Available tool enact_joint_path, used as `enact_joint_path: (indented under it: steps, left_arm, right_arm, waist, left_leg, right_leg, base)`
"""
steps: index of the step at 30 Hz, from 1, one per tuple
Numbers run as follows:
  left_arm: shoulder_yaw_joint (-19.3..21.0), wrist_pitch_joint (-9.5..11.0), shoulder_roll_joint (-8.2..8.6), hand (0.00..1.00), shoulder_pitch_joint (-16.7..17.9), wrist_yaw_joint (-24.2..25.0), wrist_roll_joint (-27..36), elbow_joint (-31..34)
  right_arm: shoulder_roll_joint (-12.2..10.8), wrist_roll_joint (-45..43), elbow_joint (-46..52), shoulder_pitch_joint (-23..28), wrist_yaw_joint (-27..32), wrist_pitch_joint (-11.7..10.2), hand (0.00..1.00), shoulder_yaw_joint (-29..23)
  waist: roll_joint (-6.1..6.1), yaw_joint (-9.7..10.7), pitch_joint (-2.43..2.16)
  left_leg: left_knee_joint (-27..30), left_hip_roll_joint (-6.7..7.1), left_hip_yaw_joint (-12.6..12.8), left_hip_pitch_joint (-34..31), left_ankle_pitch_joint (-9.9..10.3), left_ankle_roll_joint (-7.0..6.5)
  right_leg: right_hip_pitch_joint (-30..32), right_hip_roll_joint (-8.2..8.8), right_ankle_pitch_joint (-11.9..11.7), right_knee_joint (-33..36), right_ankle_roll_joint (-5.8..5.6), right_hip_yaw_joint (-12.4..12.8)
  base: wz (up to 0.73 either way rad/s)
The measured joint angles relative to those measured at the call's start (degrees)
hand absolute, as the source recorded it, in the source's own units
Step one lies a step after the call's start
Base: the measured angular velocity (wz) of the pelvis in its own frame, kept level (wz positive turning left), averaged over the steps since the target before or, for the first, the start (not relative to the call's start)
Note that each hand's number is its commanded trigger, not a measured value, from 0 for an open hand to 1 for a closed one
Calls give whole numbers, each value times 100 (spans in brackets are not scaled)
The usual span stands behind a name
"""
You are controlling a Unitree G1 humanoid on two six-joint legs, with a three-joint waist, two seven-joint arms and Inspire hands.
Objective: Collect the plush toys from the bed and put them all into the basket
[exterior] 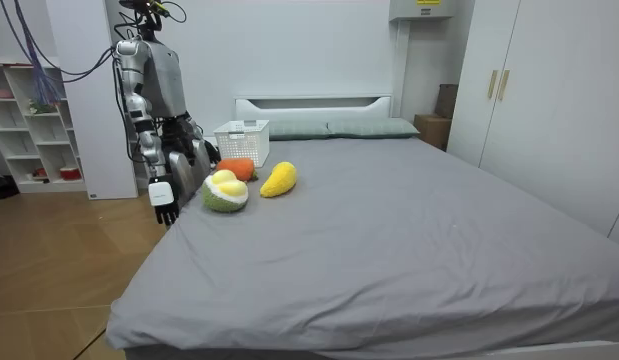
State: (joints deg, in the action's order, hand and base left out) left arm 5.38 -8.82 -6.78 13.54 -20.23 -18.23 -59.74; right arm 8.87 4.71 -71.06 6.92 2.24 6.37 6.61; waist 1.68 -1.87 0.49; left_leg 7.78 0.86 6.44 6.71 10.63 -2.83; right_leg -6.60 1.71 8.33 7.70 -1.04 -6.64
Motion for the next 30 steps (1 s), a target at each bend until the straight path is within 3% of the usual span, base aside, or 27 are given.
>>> enact_joint_path:
  steps: [12,20,30]
  left_arm:
    - [19,6,-3,0,-4,-1,-1,-2]
    - [22,53,-16,0,-26,-6,21,-35]
    - [552,113,-33,0,7,75,66,-3]
  right_arm:
    - [17,-6,-12,1,-54,-1,0,-46]
    - [2,504,-80,14,78,-1,0,-152]
    - [32,1539,-55,104,95,-28,0,-1190]
  waist:
    - [-25,13,-18]
    - [16,41,8]
    - [188,269,-29]
  left_leg:
    - [5,0,-11,1,0,0]
    - [7,1,-51,46,1,3]
    - [2,-1,-49,112,-2,7]
  right_leg:
    - [-15,0,0,-1,0,-21]
    - [-57,17,17,4,11,-136]
    - [-115,15,47,15,13,-116]
  base:
    - [0]
    - [4]
    - [0]
